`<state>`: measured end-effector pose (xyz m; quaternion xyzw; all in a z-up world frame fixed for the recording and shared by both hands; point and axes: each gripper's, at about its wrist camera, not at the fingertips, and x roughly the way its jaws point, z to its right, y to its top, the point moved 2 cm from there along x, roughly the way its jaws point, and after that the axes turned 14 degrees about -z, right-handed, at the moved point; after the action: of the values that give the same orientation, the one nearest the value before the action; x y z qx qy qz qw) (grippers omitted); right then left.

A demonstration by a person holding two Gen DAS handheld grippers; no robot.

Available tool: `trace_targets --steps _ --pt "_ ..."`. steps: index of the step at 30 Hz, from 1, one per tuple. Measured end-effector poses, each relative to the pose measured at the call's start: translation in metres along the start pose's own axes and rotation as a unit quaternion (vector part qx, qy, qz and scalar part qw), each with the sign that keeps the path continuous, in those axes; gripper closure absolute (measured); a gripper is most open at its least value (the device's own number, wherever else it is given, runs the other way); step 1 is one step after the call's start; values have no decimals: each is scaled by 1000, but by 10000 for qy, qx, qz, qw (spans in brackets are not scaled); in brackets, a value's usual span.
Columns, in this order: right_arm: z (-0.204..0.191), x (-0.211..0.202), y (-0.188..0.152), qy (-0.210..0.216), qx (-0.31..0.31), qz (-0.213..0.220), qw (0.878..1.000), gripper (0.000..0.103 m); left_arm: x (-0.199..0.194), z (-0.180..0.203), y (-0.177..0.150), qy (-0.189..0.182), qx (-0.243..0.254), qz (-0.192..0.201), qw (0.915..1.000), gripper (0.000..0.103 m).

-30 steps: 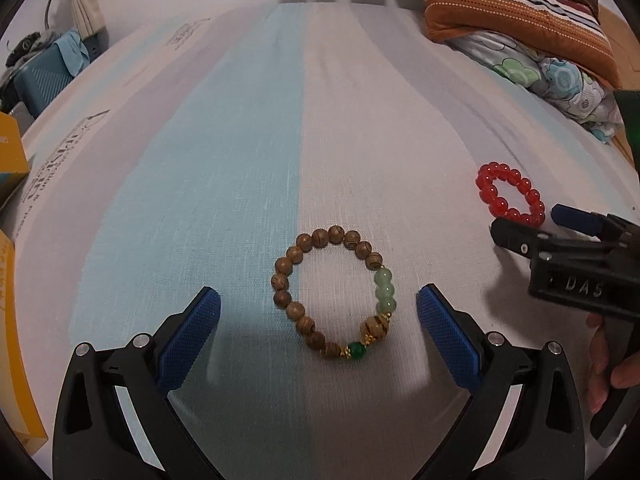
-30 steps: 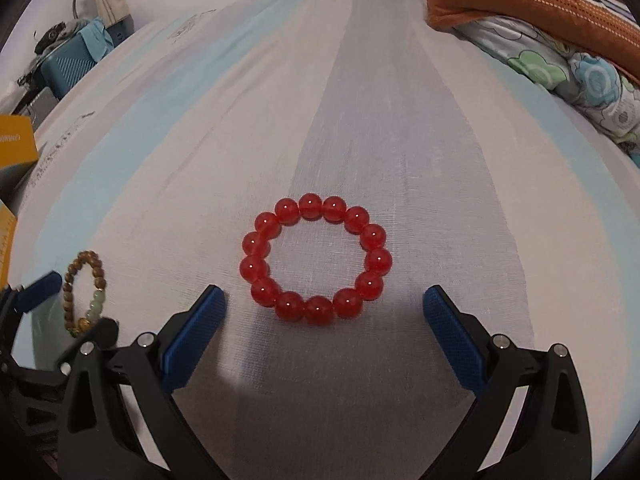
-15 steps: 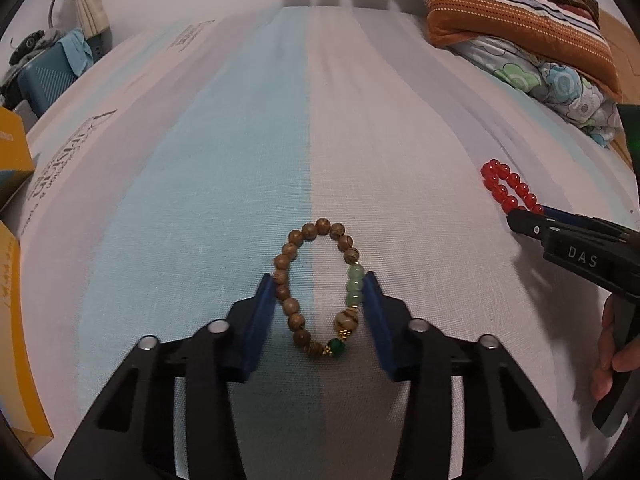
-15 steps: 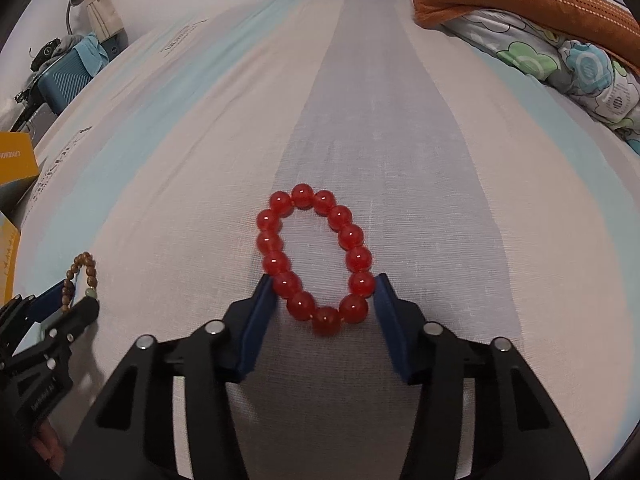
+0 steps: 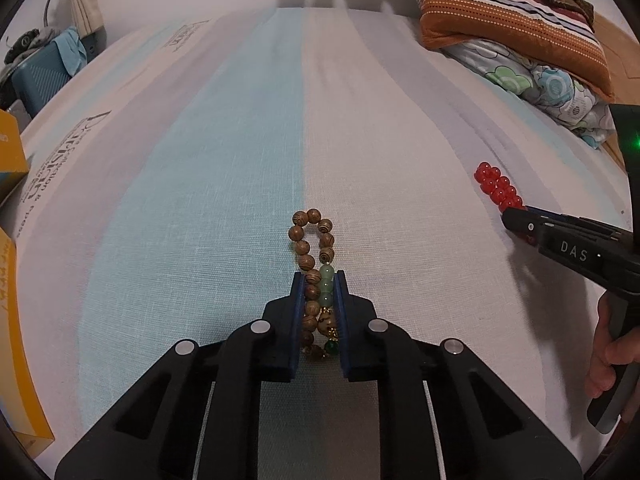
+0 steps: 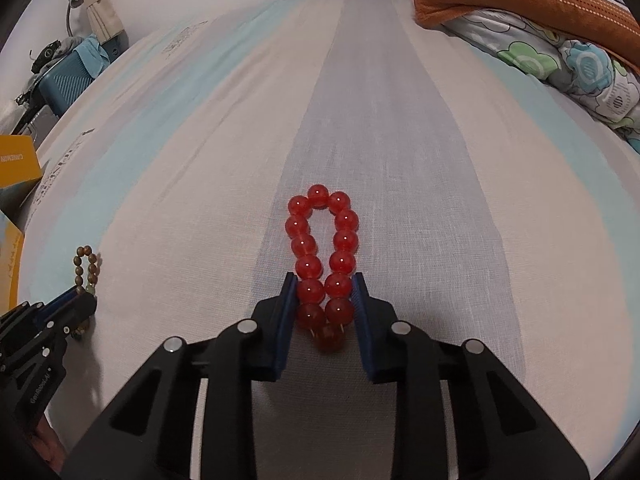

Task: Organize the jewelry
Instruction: 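Grasp the wooden-green bead bracelet with the left gripper while the right gripper grasps the red bead bracelet, then lift both bracelets and carry them over the white box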

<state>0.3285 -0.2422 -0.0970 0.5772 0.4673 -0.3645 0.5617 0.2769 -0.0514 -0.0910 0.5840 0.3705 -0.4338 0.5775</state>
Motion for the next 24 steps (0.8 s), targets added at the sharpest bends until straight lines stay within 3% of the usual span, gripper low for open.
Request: trace_targets --steps 3,5,18,20,24 --pt "3 -2 1 135 70 11 9999 77 0 0 0 -7 -2 -7 10000 90" --pt "4 -4 3 228 81 35 9997 90 -1 0 0 -10 -2 -8 10000 90" --pt "-2 -25 7 378 4 362 9986 91 -6 1 2 -54 -39 5 10000 90" --pt "-4 -29 7 385 -38 430 9983 91 -7 1 3 -71 -30 4 10000 96" --pt "-5 -32 7 423 -63 459 9980 91 -9 0 2 -84 -40 0 10000 96"
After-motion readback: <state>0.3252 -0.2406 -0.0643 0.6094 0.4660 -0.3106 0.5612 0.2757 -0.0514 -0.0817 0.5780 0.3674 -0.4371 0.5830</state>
